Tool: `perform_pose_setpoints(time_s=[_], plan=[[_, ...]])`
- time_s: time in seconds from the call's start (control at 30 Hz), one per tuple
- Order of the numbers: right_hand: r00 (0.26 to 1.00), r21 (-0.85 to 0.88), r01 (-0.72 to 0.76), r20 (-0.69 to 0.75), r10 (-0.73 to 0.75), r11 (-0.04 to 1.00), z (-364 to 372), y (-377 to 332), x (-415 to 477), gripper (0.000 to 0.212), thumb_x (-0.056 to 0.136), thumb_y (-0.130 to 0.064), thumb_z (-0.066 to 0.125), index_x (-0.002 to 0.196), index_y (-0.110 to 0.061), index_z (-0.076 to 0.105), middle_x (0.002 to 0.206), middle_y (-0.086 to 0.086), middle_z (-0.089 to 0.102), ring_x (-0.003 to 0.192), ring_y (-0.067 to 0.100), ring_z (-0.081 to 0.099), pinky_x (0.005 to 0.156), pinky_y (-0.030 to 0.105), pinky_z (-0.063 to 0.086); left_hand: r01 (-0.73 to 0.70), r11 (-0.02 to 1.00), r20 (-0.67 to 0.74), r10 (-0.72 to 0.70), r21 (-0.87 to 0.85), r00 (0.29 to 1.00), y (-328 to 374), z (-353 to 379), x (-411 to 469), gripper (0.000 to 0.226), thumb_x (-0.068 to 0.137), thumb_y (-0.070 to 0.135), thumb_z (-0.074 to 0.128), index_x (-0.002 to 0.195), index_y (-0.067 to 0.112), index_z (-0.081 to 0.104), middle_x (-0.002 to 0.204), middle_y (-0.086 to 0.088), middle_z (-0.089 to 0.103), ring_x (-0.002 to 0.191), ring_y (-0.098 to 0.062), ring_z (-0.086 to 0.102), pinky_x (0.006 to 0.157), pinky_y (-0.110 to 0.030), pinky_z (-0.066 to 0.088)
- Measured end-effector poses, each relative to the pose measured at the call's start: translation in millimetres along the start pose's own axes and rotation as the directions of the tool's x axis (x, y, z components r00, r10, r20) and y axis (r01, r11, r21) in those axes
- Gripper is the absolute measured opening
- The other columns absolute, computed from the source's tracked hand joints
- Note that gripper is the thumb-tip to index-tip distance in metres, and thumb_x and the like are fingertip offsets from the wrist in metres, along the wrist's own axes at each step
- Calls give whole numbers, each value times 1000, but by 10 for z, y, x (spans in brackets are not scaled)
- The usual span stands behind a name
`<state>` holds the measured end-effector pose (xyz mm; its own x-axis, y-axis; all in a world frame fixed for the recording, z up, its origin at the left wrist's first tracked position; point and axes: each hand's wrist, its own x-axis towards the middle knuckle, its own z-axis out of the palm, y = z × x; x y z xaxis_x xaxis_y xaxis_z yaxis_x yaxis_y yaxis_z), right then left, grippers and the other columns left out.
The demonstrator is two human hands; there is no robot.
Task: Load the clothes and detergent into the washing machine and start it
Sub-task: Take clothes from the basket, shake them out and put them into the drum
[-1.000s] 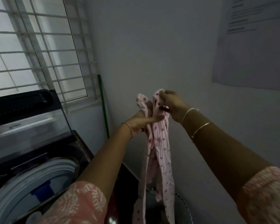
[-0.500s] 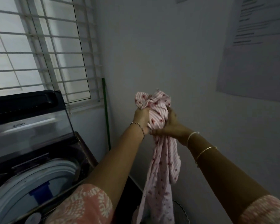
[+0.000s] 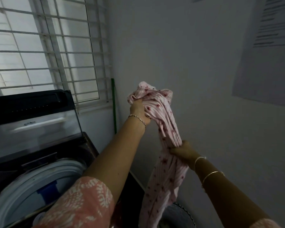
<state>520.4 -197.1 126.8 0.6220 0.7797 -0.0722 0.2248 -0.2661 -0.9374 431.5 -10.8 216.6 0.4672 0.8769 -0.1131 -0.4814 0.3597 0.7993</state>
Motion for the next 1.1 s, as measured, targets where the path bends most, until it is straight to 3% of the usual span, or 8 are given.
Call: perform_pose_setpoints(time_s=[0.2, 0.33, 0.53, 0.6, 0.67, 0.8, 0.9, 1.1], plan=[[990, 33, -16, -138, 20, 999, -139, 71, 119, 25, 76, 1, 63, 100, 7, 68, 87, 22, 68, 83, 31, 65, 80, 48, 54, -20, 1000, -104, 22, 19, 994, 229, -49, -696, 41, 103, 18, 27, 130, 0, 51, 115, -15, 61, 115, -31, 56, 95, -42, 44], [985, 265, -17, -160, 62, 964, -136, -49, 171, 21, 84, 5, 50, 95, 1, 67, 76, 13, 66, 73, 25, 62, 67, 36, 52, 28, 999, -104, -26, 18, 994, 168, -201, -857, 23, 101, 18, 41, 89, 7, 57, 87, -10, 62, 75, -26, 60, 68, -35, 51], [971, 344, 117, -238, -34, 932, -181, -418, 277, 27, 86, 7, 43, 99, 2, 66, 97, 21, 66, 89, 28, 62, 81, 44, 52, 255, 954, -174, -227, 159, 958, -320, -656, -635, 41, 98, 30, 37, 111, -5, 57, 101, -24, 65, 87, -36, 65, 78, -56, 50], [974, 368, 128, -224, -46, 921, -148, -532, 300, 23, 89, 1, 46, 101, 2, 66, 98, 22, 66, 89, 30, 64, 82, 44, 53, 336, 910, -189, -295, 244, 937, -532, -691, -675, 33, 90, 16, 38, 99, -5, 62, 95, -21, 66, 78, -34, 66, 72, -52, 54], [977, 386, 157, -194, -86, 909, -81, -655, 269, 20, 91, 0, 46, 101, 2, 64, 96, 21, 63, 87, 29, 61, 80, 42, 52, 347, 853, -246, -266, 389, 932, -760, -744, -617, 47, 76, 7, 48, 120, -7, 58, 109, -20, 63, 91, -29, 65, 74, -41, 55], [976, 424, 184, -183, -115, 887, 14, -819, 185, 23, 91, 4, 41, 97, -3, 62, 84, 14, 62, 79, 27, 62, 71, 36, 54, 231, 686, -145, -182, 690, 973, -907, -608, -814, 65, 70, 0, 60, 133, -5, 44, 137, -9, 41, 123, -23, 44, 90, -28, 37], [983, 503, 159, -158, -90, 850, 40, -910, 137, 28, 92, 3, 39, 104, -1, 64, 91, 17, 65, 83, 29, 64, 78, 40, 56, -4, 682, 110, -111, 732, 988, -979, -551, -857, 108, 74, 3, 77, 153, 8, 3, 151, -12, 29, 137, -26, 35, 101, -30, 37], [995, 642, -4, -74, 68, 767, 67, -1074, 56, 33, 96, -8, 36, 117, 4, 59, 105, 20, 64, 88, 32, 62, 73, 43, 53, -184, 677, 211, 43, 712, 976, -1137, -648, -664, 133, 34, 40, 98, 145, 17, 28, 135, 3, 54, 122, -16, 53, 104, -40, 46]])
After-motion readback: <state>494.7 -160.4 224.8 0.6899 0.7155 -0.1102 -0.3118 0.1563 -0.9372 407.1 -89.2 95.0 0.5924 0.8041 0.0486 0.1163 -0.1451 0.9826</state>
